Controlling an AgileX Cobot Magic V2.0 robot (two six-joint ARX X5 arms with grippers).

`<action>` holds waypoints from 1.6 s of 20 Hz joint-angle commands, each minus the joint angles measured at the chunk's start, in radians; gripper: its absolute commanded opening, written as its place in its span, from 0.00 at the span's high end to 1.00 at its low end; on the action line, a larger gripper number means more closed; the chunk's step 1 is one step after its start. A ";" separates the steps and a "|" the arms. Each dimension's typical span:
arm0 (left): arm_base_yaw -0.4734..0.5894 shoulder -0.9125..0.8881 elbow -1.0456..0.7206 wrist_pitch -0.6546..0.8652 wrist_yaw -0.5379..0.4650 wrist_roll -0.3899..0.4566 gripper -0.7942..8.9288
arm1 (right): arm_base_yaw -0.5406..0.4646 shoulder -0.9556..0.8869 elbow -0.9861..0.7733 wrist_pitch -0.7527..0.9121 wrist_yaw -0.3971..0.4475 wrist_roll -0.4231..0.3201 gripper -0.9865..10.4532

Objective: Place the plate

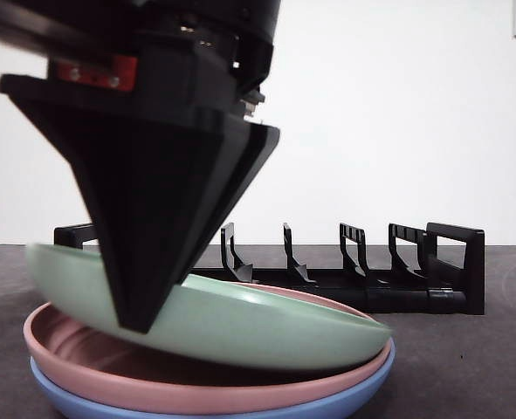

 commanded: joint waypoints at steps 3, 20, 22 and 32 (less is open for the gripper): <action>-0.003 0.005 0.016 0.009 -0.004 -0.004 0.53 | 0.017 0.018 0.016 -0.004 -0.074 0.019 0.76; -0.003 0.006 0.016 0.051 -0.003 -0.002 0.53 | -0.566 -0.362 0.027 0.078 0.019 -0.001 0.72; -0.003 0.006 0.016 0.083 -0.003 0.001 0.53 | -0.684 -0.382 0.027 0.097 0.016 -0.023 0.72; -0.003 0.005 0.016 0.065 -0.003 0.004 0.91 | -0.852 -0.389 0.029 0.149 -0.179 -0.005 0.90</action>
